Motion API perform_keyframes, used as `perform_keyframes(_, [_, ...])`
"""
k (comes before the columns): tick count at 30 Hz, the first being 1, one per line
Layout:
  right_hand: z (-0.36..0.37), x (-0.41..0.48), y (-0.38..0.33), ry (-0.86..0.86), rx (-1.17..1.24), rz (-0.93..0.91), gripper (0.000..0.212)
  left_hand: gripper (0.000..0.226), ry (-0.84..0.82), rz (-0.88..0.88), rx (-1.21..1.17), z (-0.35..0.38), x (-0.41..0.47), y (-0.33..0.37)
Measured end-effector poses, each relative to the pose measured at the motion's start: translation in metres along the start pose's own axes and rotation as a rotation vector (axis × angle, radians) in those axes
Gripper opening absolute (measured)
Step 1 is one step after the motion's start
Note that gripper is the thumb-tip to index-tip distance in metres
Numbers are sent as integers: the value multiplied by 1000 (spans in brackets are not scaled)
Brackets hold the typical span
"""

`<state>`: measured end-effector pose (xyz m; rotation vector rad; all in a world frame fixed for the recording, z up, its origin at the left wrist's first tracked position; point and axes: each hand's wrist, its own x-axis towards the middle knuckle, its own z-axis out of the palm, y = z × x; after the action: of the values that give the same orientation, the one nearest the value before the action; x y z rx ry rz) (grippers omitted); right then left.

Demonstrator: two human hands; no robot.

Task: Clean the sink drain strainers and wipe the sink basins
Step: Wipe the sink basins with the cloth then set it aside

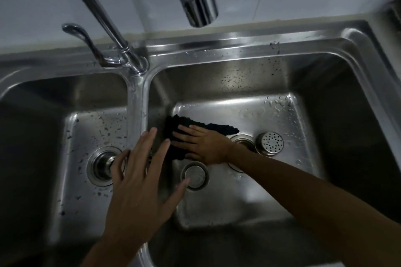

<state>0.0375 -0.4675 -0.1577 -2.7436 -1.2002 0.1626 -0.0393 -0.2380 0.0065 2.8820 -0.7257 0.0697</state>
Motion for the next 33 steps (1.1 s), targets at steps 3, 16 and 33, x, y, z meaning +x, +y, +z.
perform_keyframes(3, [0, -1, -1, 40, 24, 75, 56, 83, 33, 16, 22, 1, 0, -1])
perform_keyframes(16, [7, -91, 35, 214, 32, 1019, 58, 76, 148, 69, 43, 5, 1, -3])
perform_keyframes(33, [-27, -67, 65, 917, 670, 1660, 55, 77, 188, 47, 49, 7, 3, -2])
